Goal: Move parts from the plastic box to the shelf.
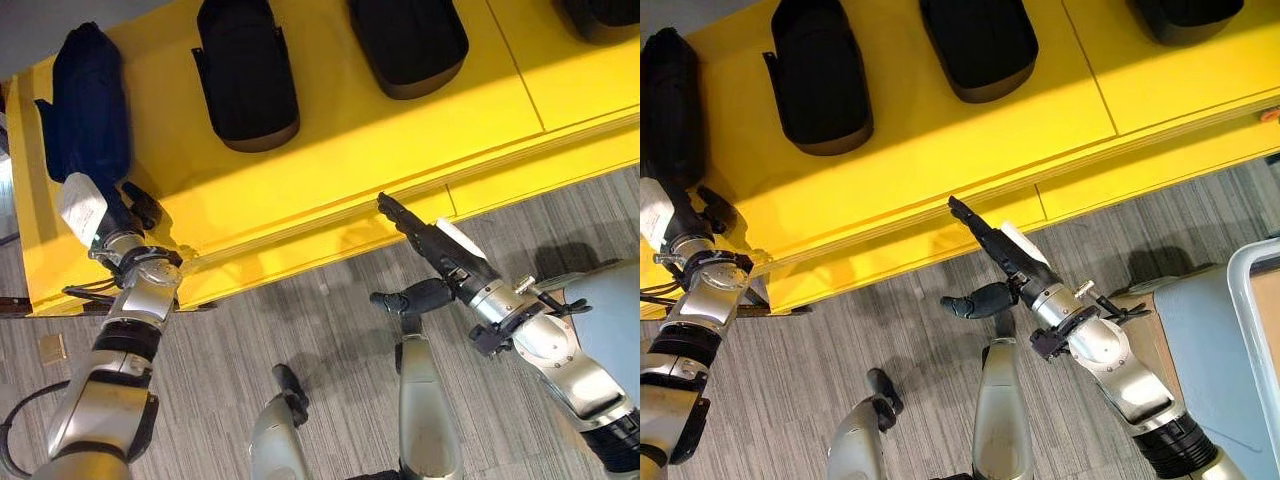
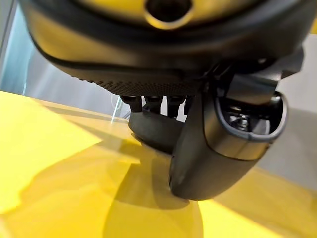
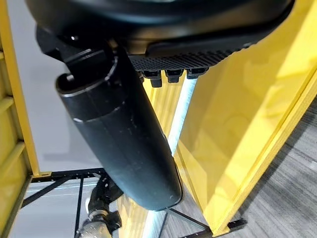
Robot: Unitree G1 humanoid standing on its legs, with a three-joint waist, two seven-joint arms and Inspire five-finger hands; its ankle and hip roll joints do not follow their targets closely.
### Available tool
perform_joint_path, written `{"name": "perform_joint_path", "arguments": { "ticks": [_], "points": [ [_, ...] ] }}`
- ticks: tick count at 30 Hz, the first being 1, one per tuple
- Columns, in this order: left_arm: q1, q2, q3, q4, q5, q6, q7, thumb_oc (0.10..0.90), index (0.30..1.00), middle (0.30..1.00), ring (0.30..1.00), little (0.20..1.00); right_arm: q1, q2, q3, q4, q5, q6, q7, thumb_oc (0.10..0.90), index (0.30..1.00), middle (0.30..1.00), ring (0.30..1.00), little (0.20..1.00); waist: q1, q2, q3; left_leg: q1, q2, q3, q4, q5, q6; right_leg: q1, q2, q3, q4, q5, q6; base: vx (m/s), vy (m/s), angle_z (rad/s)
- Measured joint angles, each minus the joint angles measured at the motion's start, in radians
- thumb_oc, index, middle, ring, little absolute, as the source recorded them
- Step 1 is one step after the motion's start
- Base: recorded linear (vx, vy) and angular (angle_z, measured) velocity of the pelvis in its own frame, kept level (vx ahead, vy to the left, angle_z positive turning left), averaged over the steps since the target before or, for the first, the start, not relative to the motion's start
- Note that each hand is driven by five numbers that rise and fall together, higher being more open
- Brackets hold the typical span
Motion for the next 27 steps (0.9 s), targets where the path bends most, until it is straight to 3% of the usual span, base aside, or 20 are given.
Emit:
{"name": "perform_joint_path", "arguments": {
  "ticks": [7, 11, 20, 27],
  "points": [
    [0.097, 0.000, 0.003, -0.090, 0.056, -0.008, -0.022, 0.900, 1.000, 1.000, 1.000, 1.000, 0.024, 0.001, -0.001, 0.000, 0.000, -0.008, -0.015, 0.900, 1.000, 1.000, 1.000, 1.000, 0.011, 0.000, 0.000, 0.006, 0.000, -0.006, 0.000, -0.002, 0.003, 0.019, -0.002, -0.009, -0.010, 0.001, 0.001, 0.00, -0.003, 0.01],
    [0.110, 0.000, 0.003, -0.103, 0.065, -0.014, -0.037, 0.900, 1.000, 1.000, 1.000, 1.000, 0.025, 0.002, -0.001, 0.000, -0.001, -0.015, -0.016, 0.900, 1.000, 1.000, 1.000, 1.000, 0.029, 0.000, 0.000, 0.005, 0.000, -0.007, 0.002, -0.002, 0.003, 0.020, -0.003, -0.009, -0.012, 0.003, 0.001, 0.00, 0.000, 0.00],
    [0.117, 0.006, 0.012, -0.098, 0.095, -0.002, -0.066, 0.900, 1.000, 1.000, 1.000, 1.000, 0.022, -0.007, -0.005, 0.000, -0.001, -0.027, -0.015, 0.900, 1.000, 1.000, 1.000, 1.000, 0.027, 0.002, -0.001, 0.011, -0.003, -0.005, 0.001, -0.001, 0.004, 0.022, -0.008, -0.008, -0.010, 0.004, 0.003, 0.01, 0.017, 0.00],
    [0.072, 0.078, 0.010, 0.043, 0.125, 0.050, -0.069, 0.900, 1.000, 1.000, 1.000, 1.000, 0.017, -0.031, -0.031, 0.000, 0.000, -0.027, 0.000, 0.900, 1.000, 1.000, 1.000, 1.000, 0.001, 0.010, -0.002, 0.017, -0.008, 0.004, -0.003, -0.001, 0.005, 0.023, -0.011, -0.002, -0.014, 0.006, 0.006, 0.03, 0.073, -0.02]
  ]
}}
